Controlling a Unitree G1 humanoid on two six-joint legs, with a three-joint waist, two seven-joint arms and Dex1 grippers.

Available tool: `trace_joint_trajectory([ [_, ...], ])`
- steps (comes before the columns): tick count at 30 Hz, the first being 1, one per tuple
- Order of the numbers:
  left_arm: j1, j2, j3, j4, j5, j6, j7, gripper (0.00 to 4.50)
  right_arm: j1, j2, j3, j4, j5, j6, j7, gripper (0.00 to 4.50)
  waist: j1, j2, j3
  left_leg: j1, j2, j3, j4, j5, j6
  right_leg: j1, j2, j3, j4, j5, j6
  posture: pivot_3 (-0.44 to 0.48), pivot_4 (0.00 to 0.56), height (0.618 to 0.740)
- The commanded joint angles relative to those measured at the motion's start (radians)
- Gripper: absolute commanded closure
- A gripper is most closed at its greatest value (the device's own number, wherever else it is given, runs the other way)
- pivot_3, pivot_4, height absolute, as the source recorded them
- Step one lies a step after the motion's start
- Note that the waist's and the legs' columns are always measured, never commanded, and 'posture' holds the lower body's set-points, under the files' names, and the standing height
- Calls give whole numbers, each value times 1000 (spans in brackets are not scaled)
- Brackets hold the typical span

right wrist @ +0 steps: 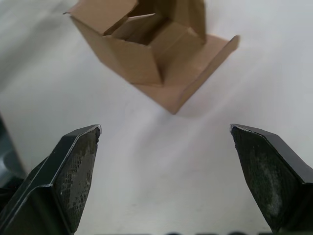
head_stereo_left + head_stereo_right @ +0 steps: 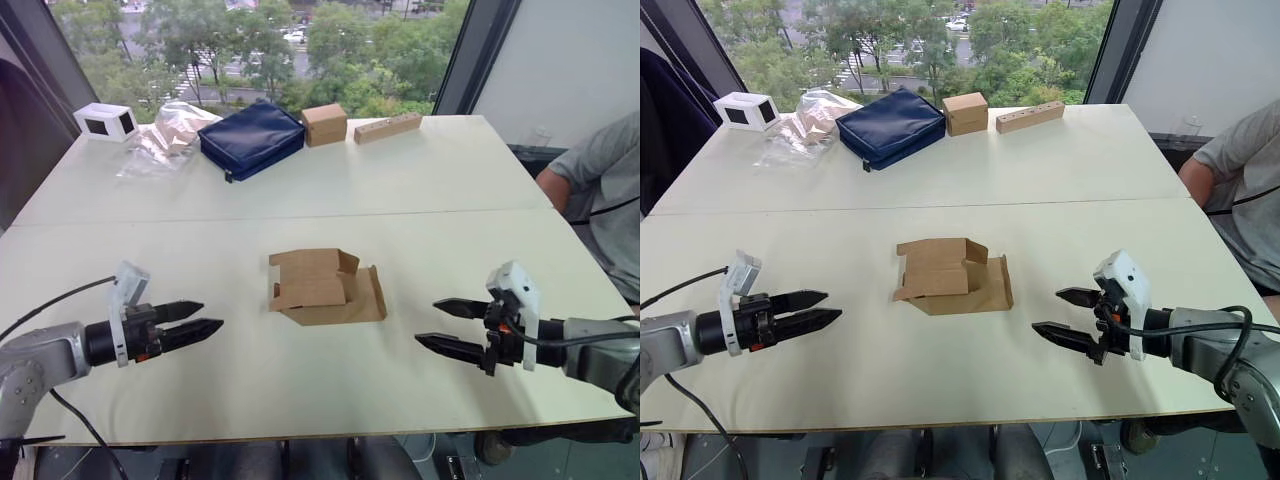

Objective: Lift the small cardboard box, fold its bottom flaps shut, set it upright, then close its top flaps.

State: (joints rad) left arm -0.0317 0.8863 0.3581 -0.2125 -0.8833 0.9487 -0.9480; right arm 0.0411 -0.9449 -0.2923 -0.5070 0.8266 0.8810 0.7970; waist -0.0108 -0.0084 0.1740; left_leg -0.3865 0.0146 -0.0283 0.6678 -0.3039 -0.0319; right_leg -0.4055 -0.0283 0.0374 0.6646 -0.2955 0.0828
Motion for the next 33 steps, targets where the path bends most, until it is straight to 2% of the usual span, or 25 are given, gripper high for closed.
trace_joint_trajectory([
  [1, -112, 47, -9, 70, -73, 121, -30, 0, -9, -15, -44, -41, -8, -27, 7, 30, 1, 0, 0, 0, 0, 0, 0, 0, 0, 0, 0, 0, 0, 0, 0, 0, 150, 740],
  [3, -189, 45, -39, 121, -116, 216, -36, 0, -30, -14, -39, -74, 1, -23, -4, 30, -1, 0, 0, 0, 0, 0, 0, 0, 0, 0, 0, 0, 0, 0, 0, 0, 150, 740],
  [6, -320, -20, -70, 214, -191, 377, 8, 0, -68, -7, -4, -141, 23, -6, -30, 30, -2, 0, 0, 0, 0, 0, 0, 0, 0, 0, 1, 0, 0, 0, 0, 0, 150, 740],
  [11, -470, -136, -127, 331, -187, 520, 83, 0, -111, 12, 67, -251, 23, 14, -98, 30, -3, 0, 0, -1, -1, -1, 0, 0, 0, -1, 0, -1, 1, 0, 0, 0, 150, 740],
  [20, -568, -282, -178, 449, -128, 548, 130, 0, -148, 51, 179, -344, -7, 39, -218, 30, 0, -1, 0, -1, -1, -1, 1, 1, -1, -1, 0, 0, 1, 0, 0, 0, 150, 740],
  [27, -602, -345, -215, 484, -78, 502, 123, 0, -134, 59, 165, -349, 6, 55, -254, 30, 0, -1, -1, -2, -2, -1, 2, 1, -2, -2, -1, 0, 1, 0, 0, 0, 150, 740],
  [33, -639, -400, -254, 556, -15, 432, 100, 0, -175, 56, 156, -356, 61, 95, -280, 30, -1, -1, -1, -2, -2, -1, 2, 1, -2, -2, -1, 0, 1, 0, 0, 0, 150, 740],
])
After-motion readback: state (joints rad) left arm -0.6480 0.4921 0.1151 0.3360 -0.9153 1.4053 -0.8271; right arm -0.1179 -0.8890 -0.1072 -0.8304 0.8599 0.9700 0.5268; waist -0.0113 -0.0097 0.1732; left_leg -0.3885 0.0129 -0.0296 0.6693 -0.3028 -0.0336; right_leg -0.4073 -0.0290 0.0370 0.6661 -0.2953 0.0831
